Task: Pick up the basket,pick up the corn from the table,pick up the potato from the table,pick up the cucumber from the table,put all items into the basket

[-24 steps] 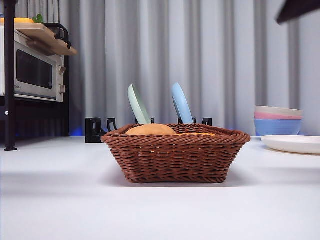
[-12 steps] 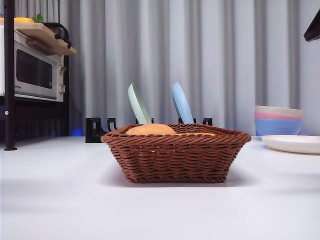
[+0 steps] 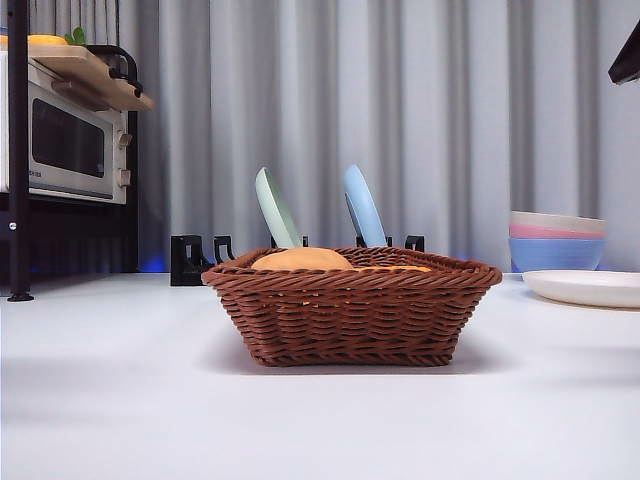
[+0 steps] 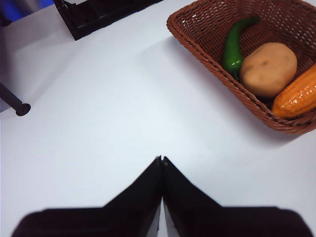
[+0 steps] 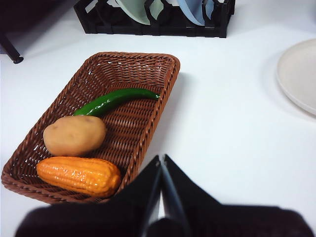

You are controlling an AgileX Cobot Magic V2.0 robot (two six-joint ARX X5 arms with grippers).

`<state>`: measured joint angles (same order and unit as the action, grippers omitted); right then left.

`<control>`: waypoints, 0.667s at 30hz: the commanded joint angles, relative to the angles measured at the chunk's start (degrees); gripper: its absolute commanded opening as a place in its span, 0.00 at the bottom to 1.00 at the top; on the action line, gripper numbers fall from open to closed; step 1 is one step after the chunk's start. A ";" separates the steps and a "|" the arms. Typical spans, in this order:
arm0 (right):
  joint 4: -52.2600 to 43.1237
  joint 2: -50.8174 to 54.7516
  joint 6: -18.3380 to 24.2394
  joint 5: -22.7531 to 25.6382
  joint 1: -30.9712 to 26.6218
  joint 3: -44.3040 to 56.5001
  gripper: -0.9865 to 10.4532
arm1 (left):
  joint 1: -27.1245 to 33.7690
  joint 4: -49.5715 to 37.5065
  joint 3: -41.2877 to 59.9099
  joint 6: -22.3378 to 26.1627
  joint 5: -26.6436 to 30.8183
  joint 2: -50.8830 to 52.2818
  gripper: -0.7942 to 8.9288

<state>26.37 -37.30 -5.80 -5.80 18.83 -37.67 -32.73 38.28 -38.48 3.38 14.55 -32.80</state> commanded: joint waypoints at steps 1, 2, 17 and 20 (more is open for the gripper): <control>-0.35 0.09 -0.57 0.15 -0.02 0.24 0.09 | 0.39 0.39 0.20 1.77 1.31 2.89 0.08; -0.37 0.09 -0.57 0.15 -0.02 0.24 0.09 | 0.70 0.39 0.20 2.14 1.79 3.98 0.08; -0.35 0.09 -0.57 0.17 -0.02 0.24 0.09 | 24.63 -21.70 16.04 1.77 -11.21 22.21 0.08; -0.35 0.09 -0.57 0.17 -0.02 0.24 0.09 | 28.33 -25.81 21.99 1.68 -12.68 23.78 0.08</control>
<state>26.37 -37.30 -5.80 -5.80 18.83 -37.67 -5.06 13.52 -18.06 4.71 2.24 -9.41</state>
